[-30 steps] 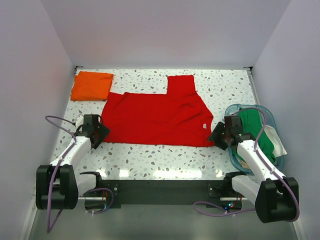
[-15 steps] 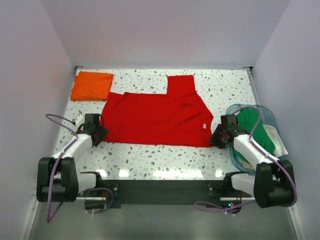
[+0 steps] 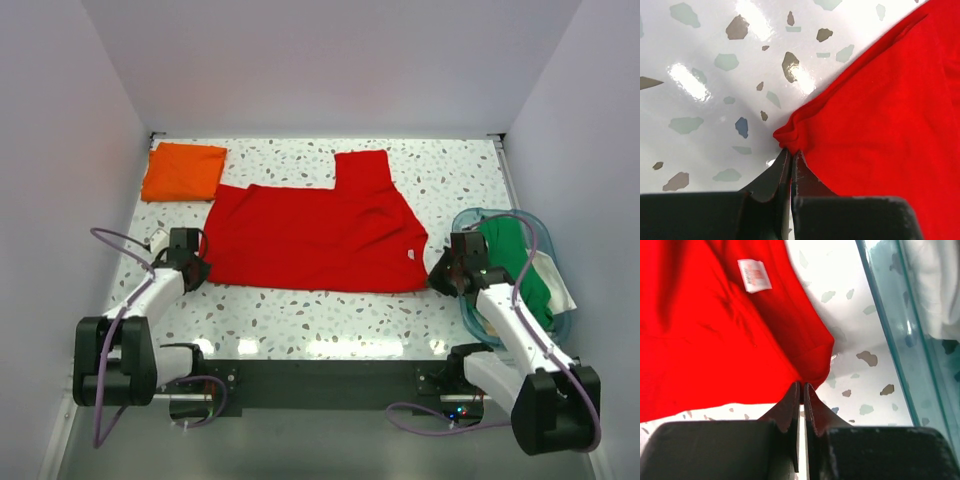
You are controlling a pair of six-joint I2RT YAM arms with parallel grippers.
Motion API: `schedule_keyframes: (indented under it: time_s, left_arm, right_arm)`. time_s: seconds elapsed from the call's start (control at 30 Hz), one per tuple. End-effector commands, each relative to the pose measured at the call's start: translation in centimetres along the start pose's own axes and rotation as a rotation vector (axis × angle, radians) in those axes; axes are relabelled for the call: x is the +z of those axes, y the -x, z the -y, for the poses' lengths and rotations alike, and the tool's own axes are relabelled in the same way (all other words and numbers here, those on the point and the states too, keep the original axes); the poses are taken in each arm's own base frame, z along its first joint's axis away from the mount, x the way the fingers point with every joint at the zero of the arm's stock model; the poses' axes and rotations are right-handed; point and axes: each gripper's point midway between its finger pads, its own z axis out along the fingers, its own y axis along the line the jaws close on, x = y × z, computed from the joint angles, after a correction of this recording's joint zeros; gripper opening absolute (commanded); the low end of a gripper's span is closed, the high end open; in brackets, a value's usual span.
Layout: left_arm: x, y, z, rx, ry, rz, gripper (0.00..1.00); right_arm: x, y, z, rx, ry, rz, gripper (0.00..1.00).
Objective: Fold and stack the t-shirts
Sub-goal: Fold the tshirt
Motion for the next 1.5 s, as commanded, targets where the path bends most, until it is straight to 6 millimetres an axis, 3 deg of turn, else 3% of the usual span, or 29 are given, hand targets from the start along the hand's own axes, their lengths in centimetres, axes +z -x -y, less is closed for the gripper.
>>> schedule_keyframes:
  time_s: [0.0,0.27,0.47,0.53,0.57,0.6,0.63,0.67,0.7,0.73,0.77,0.83,0.93,0.97,1.0,1.07,1.1,1.17,1.2,1.23,1.27,1.3,1.33,1.37,1.4,1.47]
  left_arm:
    - [-1.1,0.9,-0.5,-0.004,0.008,0.034,0.00]
    - [-3.2,0.8,-1.3,-0.048,0.000,0.034,0.00]
    - [-4.4,0.1,-1.9,-0.078,-0.033,0.026,0.00]
    - [-4.8,-0.1,-1.7,-0.083,-0.059,0.019,0.00]
    - [-5.0,-0.1,-1.5,-0.083,-0.068,0.016,0.13]
    - [-5.1,-0.3,-1.5,-0.082,-0.073,0.007,0.24]
    - [-5.5,-0.2,-1.0,-0.087,-0.096,0.001,0.44]
    - [-5.7,-0.1,-0.9,-0.091,-0.100,-0.001,0.52]
    - [-6.1,0.0,-0.8,-0.090,-0.106,-0.004,0.59]
    - [-6.8,0.8,0.0,-0.088,-0.134,0.012,0.68]
    - [-7.3,1.5,0.3,-0.090,-0.143,0.028,0.70]
    - [-8.4,3.4,1.5,-0.070,-0.181,0.082,0.73]
    - [-9.1,6.1,4.3,-0.028,-0.253,0.150,0.74]
    - [-9.1,6.8,4.9,-0.017,-0.258,0.165,0.74]
    - [-8.2,7.2,6.0,-0.003,-0.257,0.163,0.73]
    - [-8.2,8.9,8.3,0.030,-0.284,0.180,0.72]
    - [-6.5,8.9,9.3,0.057,-0.262,0.155,0.71]
    - [-6.1,10.9,12.0,0.087,-0.289,0.180,0.68]
    - [-3.8,10.2,12.6,0.122,-0.261,0.141,0.66]
    - [-4.1,10.8,14.8,0.166,-0.289,0.154,0.63]
    - [-3.3,10.9,15.4,0.184,-0.271,0.145,0.62]
    - [-1.0,10.2,15.6,0.216,-0.223,0.118,0.59]
    - [-1.0,11.2,17.5,0.235,-0.239,0.139,0.59]
    - [-0.4,11.3,18.1,0.245,-0.226,0.137,0.58]
    - [1.6,10.6,18.2,0.266,-0.192,0.114,0.54]
    - [2.2,11.3,20.5,0.275,-0.208,0.130,0.52]
  right_arm:
    - [-2.5,1.2,0.2,-0.008,-0.011,0.056,0.00]
    - [-5.1,-1.0,1.1,0.020,0.008,0.021,0.00]
    - [-8.3,-1.7,2.1,0.043,0.005,0.058,0.00]
    - [-9.4,-2.0,2.5,0.046,0.012,0.072,0.08]
    - [-10.0,-1.9,2.5,0.044,0.016,0.087,0.13]
    - [-10.4,-2.2,2.9,0.039,0.006,0.080,0.26]
    - [-11.0,-2.0,2.6,0.031,0.036,0.103,0.32]
    - [-11.4,-1.8,2.5,0.029,0.046,0.115,0.37]
    - [-11.8,-1.6,2.5,0.030,0.046,0.128,0.40]
    - [-12.5,-1.3,2.2,0.027,0.056,0.142,0.52]
    - [-12.6,-1.0,2.0,0.008,0.064,0.150,0.57]
    - [-12.9,-0.1,0.9,-0.022,0.107,0.171,0.59]
    - [-12.5,1.8,-2.1,-0.081,0.193,0.173,0.61]
    - [-11.5,2.2,-2.7,-0.101,0.191,0.148,0.61]
    - [-11.0,3.6,-4.1,-0.108,0.227,0.177,0.62]
    - [-10.3,5.1,-6.0,-0.132,0.266,0.183,0.62]
    - [-9.0,6.6,-7.4,-0.138,0.286,0.193,0.62]
    - [-8.0,8.4,-9.0,-0.156,0.306,0.219,0.61]
    - [-6.7,9.8,-10.1,-0.161,0.317,0.240,0.61]
    - [-6.2,10.9,-10.8,-0.172,0.318,0.263,0.61]
    - [-5.7,11.7,-11.3,-0.178,0.319,0.274,0.61]
    - [-3.9,12.5,-11.9,-0.184,0.311,0.269,0.60]
    - [-3.8,13.7,-12.7,-0.199,0.316,0.289,0.60]
    - [-3.3,14.4,-13.2,-0.207,0.315,0.292,0.58]
    - [-2.5,15.0,-13.7,-0.215,0.317,0.295,0.58]
    - [-0.7,16.3,-14.6,-0.238,0.300,0.284,0.55]
